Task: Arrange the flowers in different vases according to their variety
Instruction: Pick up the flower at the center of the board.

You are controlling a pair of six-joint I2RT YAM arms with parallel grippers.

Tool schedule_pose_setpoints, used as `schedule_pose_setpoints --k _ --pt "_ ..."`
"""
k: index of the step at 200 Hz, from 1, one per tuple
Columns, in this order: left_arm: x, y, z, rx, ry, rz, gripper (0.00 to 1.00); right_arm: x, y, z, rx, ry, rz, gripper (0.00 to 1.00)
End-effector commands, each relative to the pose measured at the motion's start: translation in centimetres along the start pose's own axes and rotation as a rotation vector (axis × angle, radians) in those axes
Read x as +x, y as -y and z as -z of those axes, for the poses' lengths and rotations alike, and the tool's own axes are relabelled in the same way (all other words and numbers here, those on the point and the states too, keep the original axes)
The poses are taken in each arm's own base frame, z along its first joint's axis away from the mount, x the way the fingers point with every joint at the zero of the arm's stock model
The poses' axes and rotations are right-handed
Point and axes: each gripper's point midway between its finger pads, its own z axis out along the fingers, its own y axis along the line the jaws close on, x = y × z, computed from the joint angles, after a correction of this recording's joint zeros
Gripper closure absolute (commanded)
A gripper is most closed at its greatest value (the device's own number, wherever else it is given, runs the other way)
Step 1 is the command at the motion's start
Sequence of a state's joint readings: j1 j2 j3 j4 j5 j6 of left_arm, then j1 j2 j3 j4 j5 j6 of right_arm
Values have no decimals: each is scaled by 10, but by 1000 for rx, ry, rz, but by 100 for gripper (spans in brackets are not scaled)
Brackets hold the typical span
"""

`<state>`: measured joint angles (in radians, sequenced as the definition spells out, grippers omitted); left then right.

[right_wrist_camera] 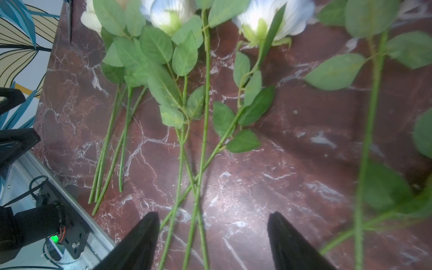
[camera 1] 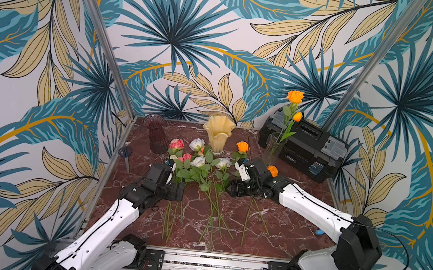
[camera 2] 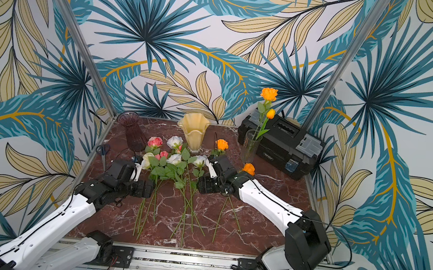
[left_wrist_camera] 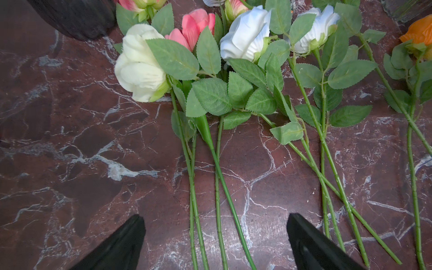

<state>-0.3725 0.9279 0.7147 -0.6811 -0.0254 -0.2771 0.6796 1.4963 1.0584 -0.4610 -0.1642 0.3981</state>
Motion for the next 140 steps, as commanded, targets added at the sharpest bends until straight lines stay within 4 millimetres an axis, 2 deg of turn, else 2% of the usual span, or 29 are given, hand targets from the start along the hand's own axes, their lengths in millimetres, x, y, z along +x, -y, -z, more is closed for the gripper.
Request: schedule_pose_setpoints --k 1,31,75,114,121,140 --pt "-13 6 6 19 34 -8 0 11 -10 -11 4 -60 -14 30" --pt "-13 5 7 15 35 -10 0 24 -16 -30 29 -126 -7 38" --pt "-14 5 8 15 40 -7 0 43 -10 -52 97 -202 -14 47" --pt "-14 5 9 16 42 -6 0 51 -5 -64 124 -233 -17 49" --pt "-14 5 9 16 40 -6 0 57 -15 -67 114 -244 18 50" --pt "-14 5 9 15 41 -5 0 59 -15 -71 133 -250 35 51"
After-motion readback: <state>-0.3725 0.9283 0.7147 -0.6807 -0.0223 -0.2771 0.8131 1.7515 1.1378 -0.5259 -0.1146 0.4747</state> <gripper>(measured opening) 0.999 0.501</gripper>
